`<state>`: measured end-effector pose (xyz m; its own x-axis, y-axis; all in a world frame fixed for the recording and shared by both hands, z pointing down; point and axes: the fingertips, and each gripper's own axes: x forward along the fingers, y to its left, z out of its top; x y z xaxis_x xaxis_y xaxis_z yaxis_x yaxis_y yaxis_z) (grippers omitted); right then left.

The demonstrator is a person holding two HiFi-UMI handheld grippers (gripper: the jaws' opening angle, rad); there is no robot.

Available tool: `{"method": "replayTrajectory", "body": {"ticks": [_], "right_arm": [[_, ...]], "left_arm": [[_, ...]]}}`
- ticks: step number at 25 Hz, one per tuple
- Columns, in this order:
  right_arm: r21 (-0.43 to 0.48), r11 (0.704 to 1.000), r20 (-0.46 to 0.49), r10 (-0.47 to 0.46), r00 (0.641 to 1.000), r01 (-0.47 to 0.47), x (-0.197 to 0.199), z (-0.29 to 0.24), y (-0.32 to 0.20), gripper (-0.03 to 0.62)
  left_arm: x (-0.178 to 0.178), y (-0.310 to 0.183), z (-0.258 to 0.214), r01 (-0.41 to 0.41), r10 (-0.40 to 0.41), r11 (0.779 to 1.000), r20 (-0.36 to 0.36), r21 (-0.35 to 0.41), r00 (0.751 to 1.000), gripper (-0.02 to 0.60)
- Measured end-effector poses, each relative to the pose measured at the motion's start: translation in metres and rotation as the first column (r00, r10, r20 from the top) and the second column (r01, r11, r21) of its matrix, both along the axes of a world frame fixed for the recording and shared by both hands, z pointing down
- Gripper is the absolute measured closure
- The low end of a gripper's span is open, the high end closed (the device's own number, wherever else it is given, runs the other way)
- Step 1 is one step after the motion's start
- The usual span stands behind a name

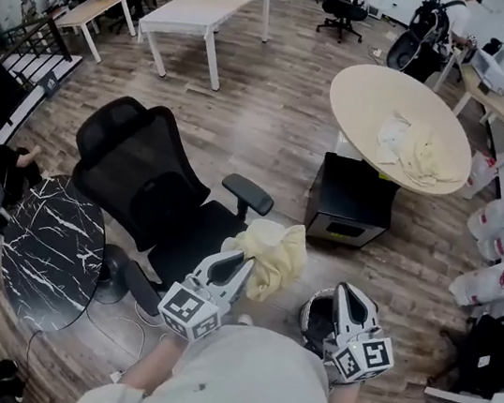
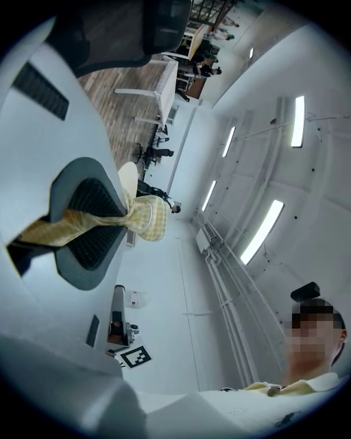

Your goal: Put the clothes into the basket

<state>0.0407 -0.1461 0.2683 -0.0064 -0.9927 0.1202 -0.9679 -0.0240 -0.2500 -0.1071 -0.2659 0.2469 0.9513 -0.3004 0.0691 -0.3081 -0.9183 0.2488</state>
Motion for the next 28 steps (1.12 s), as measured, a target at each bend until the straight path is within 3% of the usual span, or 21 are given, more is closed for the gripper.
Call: {"method": "replayTrajectory", "body": {"ticks": [14,28], "right_arm": [[-0.024,0.973,0.019,0.231,0.973,-0.231,0.086,0.002,0.134,0.585],[-0.052,0.964,0.024,0.262,0.965,-0.260,0.134,0.002,0.255,0.585]], "left_arm": [[0.110,0.093,-0.007,-0.201,0.201,0.979,-0.002,0.010,0.979,0.528],[0.176,0.223,-0.005,-0.280,0.280,0.960,0.006,-0.019,0.960,0.528]]}}
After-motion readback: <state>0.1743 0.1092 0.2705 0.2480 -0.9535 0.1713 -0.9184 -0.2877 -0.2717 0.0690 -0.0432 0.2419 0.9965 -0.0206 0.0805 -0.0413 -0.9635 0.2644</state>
